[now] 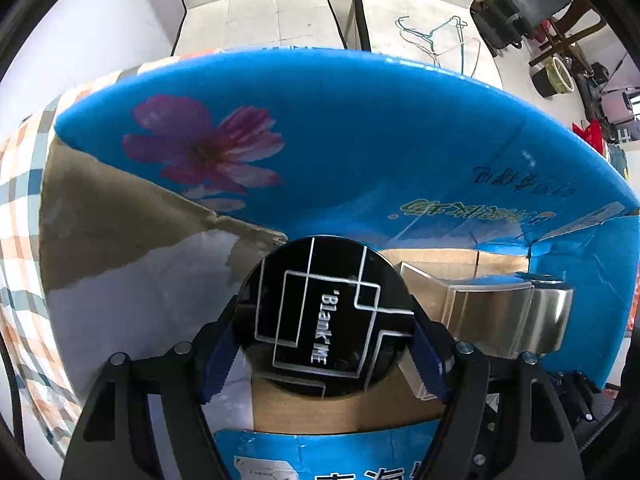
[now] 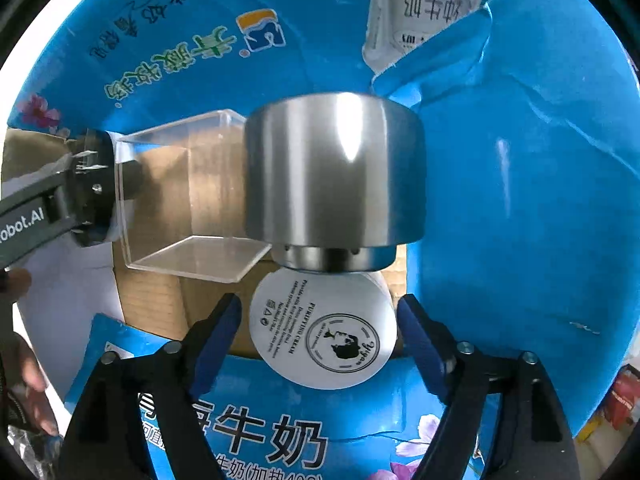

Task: Organize rigid objects
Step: 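Carry the black tin and white cream jar into the blue box with both tools, then open both tools and lift them out of the blue box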

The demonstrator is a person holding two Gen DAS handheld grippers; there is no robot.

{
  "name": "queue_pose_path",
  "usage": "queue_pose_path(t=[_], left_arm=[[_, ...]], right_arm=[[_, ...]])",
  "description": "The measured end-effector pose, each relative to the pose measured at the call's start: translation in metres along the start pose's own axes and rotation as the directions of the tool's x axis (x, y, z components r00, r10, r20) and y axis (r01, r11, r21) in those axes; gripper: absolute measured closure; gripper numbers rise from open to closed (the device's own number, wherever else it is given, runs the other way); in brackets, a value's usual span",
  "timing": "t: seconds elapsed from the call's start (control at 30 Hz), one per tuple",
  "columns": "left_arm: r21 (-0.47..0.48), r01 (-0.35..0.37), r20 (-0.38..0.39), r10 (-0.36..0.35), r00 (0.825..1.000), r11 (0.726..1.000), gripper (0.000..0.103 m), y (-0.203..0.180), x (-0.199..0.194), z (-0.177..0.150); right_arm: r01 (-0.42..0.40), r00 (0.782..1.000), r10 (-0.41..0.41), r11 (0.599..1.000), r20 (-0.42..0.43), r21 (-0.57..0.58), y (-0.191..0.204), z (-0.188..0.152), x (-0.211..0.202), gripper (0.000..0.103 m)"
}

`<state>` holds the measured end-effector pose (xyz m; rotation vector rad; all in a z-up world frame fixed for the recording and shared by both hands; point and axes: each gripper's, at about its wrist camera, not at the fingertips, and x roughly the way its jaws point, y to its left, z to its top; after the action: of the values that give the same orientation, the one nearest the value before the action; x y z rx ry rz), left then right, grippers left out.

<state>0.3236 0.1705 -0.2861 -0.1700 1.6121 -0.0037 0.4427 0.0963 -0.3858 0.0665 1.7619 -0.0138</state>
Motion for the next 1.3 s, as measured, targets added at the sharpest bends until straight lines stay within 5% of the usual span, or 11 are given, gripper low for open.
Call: queue_pose_path(t=[0.3, 0.73, 1.3], left_arm=[[-0.002, -0.011, 0.063, 0.011, 0.998, 1.000, 0.003, 0.000, -0.026, -0.018], [0.012, -0.064, 0.251, 0.059, 0.966, 0.998, 0.003, 0.008, -0.101, -0.116], [-0.007, -0.060, 0.458, 0.057, 0.887, 0.998, 0.003, -0.009, -0.218, -0.212]], right_arm=[[0.007, 0.998, -0.006, 1.000, 0.067, -0.019, -0.002, -0.015, -0.036, 0.000], [0.055, 0.966, -0.032, 0.995, 0.257, -0.085, -0.001, -0.084, -0.108, 0.000], [0.008, 0.894, 0.067, 0.986, 0.442, -0.166, -0.011, -0.221, -0.221, 0.000]])
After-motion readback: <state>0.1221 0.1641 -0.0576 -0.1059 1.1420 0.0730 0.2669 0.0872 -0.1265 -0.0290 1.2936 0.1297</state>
